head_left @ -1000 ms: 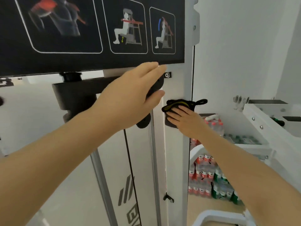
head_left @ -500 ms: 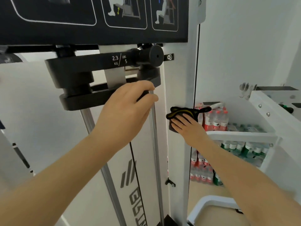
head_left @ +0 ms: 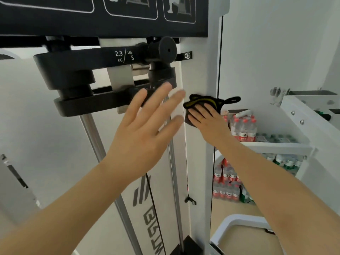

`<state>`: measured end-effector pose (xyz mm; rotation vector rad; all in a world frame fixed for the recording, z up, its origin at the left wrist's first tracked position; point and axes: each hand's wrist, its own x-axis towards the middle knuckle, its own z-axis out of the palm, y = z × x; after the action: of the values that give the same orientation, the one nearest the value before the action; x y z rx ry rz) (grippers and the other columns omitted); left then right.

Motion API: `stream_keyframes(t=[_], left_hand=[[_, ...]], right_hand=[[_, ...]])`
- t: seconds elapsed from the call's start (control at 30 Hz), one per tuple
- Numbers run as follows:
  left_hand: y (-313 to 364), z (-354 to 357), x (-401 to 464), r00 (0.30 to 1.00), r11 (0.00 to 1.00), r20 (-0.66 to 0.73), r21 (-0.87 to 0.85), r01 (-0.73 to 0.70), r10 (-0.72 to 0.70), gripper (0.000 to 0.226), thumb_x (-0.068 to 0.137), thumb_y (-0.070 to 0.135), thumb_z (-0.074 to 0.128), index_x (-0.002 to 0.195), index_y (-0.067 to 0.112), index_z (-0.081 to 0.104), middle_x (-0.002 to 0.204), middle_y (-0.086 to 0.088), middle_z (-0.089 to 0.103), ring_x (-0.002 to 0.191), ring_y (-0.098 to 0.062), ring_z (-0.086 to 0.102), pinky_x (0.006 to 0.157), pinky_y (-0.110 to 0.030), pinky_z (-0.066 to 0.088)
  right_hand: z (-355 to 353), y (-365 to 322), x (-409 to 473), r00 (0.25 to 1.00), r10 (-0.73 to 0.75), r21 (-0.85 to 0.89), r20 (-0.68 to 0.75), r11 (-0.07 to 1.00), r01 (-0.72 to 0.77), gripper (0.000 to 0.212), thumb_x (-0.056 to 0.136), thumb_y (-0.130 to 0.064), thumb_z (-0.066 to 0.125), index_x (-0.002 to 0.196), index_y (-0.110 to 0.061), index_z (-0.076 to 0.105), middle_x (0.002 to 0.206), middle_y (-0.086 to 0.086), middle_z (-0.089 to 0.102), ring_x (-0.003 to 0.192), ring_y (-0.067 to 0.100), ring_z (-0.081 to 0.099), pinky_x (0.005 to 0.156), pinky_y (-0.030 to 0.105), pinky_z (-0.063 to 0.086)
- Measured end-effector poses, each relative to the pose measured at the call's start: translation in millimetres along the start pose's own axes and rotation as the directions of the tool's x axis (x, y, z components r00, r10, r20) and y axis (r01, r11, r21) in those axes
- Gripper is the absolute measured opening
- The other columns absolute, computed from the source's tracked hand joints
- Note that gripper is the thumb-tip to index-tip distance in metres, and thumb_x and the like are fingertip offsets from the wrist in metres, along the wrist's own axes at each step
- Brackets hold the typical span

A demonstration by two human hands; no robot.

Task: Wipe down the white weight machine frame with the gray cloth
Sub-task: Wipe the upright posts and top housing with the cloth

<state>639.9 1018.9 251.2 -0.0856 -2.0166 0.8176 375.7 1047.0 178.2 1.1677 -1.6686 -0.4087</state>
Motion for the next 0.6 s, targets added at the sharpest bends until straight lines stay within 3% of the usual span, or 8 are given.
stream_keyframes(t=[0.13, 0.23, 0.3, 0.4, 0.5, 0.6], left_hand=[[17, 29, -32, 0.987, 0.991, 0.083, 0.003, -0.135, 0.134, 0.031, 0.090, 0.002, 0.035, 0.114, 0.007, 0.055, 0.140, -0.015, 0.036, 0.133, -0.032, 0.029, 0.113, -0.044, 0.012], [26, 63, -56, 0.955, 0.983, 0.234, -0.030, -0.180, 0.182, 0.032, 0.077, 0.002, 0.054, 0.107, 0.005, 0.064, 0.133, -0.019, 0.050, 0.126, -0.034, 0.044, 0.107, -0.047, 0.028], [29, 83, -68, 0.896, 0.969, 0.378, -0.016, -0.246, 0.233, 0.040, 0.066, 0.005, 0.067, 0.106, 0.005, 0.068, 0.126, -0.018, 0.056, 0.119, -0.032, 0.052, 0.099, -0.048, 0.038], [28, 109, -80, 0.816, 0.963, 0.528, -0.016, -0.268, 0.236, 0.047, 0.063, 0.016, 0.077, 0.108, 0.011, 0.069, 0.123, -0.011, 0.061, 0.116, -0.026, 0.056, 0.098, -0.039, 0.044], [34, 128, -82, 0.764, 0.929, 0.574, 0.015, -0.370, 0.295, 0.044, 0.068, 0.027, 0.074, 0.111, 0.019, 0.067, 0.120, -0.004, 0.064, 0.116, -0.021, 0.056, 0.104, -0.036, 0.037], [43, 136, -78, 0.720, 0.897, 0.605, 0.024, -0.442, 0.339, 0.020, 0.064, 0.025, 0.074, 0.084, 0.022, 0.073, 0.090, 0.002, 0.070, 0.096, -0.020, 0.065, 0.103, -0.036, 0.040]], right_hand=[[16, -38, -46, 0.983, -0.115, -0.019, 0.143, 0.993, 0.119, 0.045, 0.083, -0.039, 0.059, 0.127, -0.034, 0.055, 0.133, -0.014, 0.053, 0.125, 0.011, 0.048, 0.108, 0.033, 0.035], [32, -52, -59, 0.922, -0.218, 0.075, 0.320, 0.976, 0.205, 0.051, 0.099, -0.023, 0.033, 0.148, -0.016, 0.018, 0.155, 0.002, 0.016, 0.143, 0.024, 0.011, 0.116, 0.042, 0.001], [33, -46, -53, 0.921, -0.249, 0.128, 0.298, 0.967, 0.220, 0.051, 0.100, -0.017, 0.027, 0.148, -0.014, 0.011, 0.157, 0.004, 0.007, 0.144, 0.026, 0.001, 0.113, 0.042, -0.009], [28, -33, -37, 0.949, -0.218, 0.149, 0.230, 0.971, 0.187, 0.047, 0.100, -0.016, 0.023, 0.147, -0.015, 0.016, 0.157, 0.004, 0.009, 0.144, 0.027, 0.003, 0.113, 0.042, -0.008], [23, -22, -17, 0.965, -0.135, 0.091, 0.226, 0.989, 0.117, 0.049, 0.100, -0.019, 0.022, 0.148, -0.017, 0.013, 0.157, 0.003, 0.006, 0.144, 0.026, 0.001, 0.113, 0.043, -0.010], [20, -24, -14, 0.983, -0.080, -0.019, 0.166, 0.996, 0.084, 0.048, 0.097, -0.022, 0.027, 0.144, -0.023, 0.031, 0.152, -0.003, 0.027, 0.140, 0.021, 0.023, 0.115, 0.041, 0.012]])
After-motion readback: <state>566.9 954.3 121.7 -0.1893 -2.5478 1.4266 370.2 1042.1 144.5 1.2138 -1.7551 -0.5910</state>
